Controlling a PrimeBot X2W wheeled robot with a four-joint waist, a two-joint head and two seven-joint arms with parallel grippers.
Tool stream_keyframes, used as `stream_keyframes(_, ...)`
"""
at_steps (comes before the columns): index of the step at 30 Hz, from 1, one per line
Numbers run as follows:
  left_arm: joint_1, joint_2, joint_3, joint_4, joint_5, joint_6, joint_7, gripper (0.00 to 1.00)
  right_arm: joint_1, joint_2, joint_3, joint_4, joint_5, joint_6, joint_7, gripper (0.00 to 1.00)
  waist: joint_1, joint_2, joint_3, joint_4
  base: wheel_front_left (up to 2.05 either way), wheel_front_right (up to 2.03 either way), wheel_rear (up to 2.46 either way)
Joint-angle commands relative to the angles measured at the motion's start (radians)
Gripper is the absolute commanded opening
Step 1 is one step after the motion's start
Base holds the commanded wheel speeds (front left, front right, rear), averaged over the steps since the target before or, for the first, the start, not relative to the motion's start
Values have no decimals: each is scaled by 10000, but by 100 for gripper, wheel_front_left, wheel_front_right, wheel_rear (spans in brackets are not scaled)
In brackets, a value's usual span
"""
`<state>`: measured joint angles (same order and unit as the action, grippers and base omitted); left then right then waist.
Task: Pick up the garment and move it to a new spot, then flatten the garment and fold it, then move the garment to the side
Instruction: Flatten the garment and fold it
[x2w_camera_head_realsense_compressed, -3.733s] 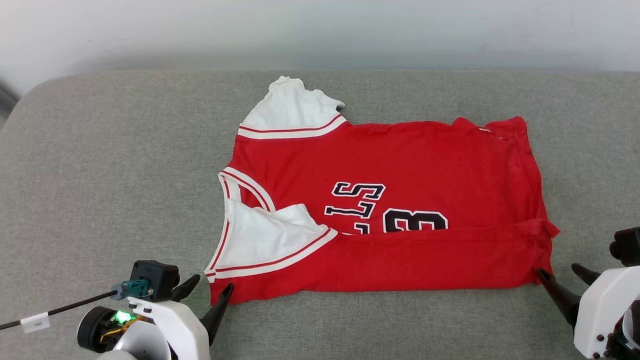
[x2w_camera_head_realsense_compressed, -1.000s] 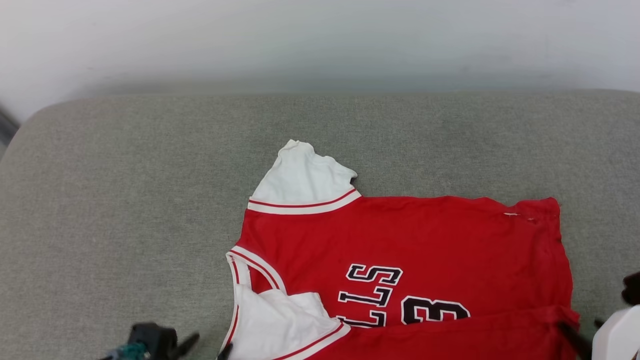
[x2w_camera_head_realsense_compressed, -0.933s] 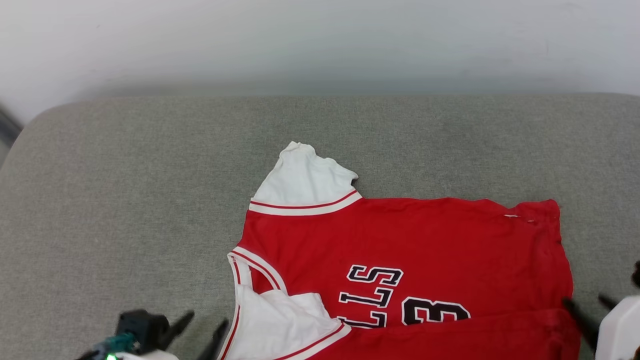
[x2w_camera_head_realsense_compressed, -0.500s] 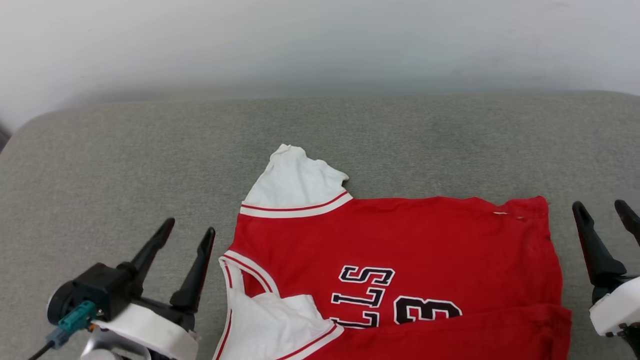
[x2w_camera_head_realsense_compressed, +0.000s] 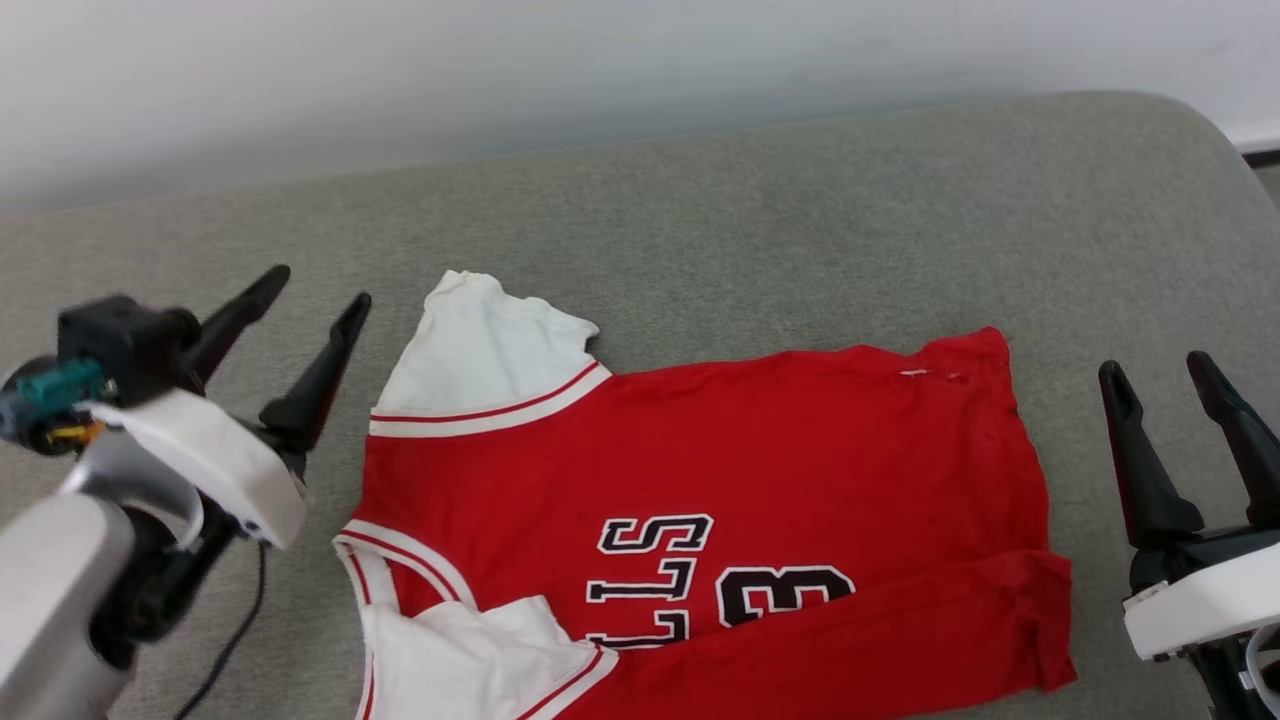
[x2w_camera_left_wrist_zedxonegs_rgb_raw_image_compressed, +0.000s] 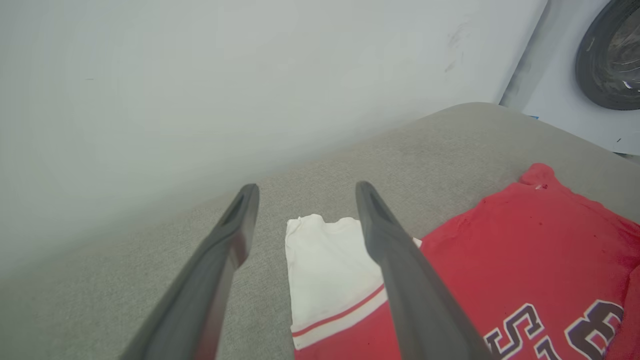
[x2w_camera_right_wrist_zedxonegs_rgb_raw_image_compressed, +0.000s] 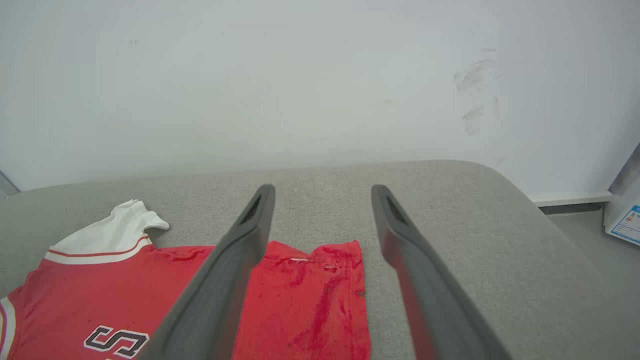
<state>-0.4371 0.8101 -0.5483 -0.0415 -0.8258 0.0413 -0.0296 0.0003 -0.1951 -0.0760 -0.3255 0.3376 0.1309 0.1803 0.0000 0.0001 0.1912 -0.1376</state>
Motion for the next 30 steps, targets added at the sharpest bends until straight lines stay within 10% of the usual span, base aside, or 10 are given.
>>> stream_keyframes(1, -345, 50, 15, 159, -158, -133, 266, 100, -145, 77, 40, -73, -1, -4, -62, 100, 0, -1, 509, -504, 0, 0, 0)
stream_keyframes(7, -2234, 620, -193, 1253, -970, -802, 3284, 100, -381, 236, 439, -135, -25, -4, -184, 100, 0, -1, 1318, -1410, 0, 0, 0)
stream_keyframes(15, -3650, 1129, -539, 2351, -2011, -620, 7079, 100, -577, 421, 995, 133, 21, -4, -512, 100, 0, -1, 2076, -2375, 0, 0, 0)
stream_keyframes(30, -4102, 1769, -848, 2865, -2026, -224, 8900, 100, -920, 522, 1406, 882, 292, -4, -1179, 100, 0, -1, 3090, -3212, 0, 0, 0)
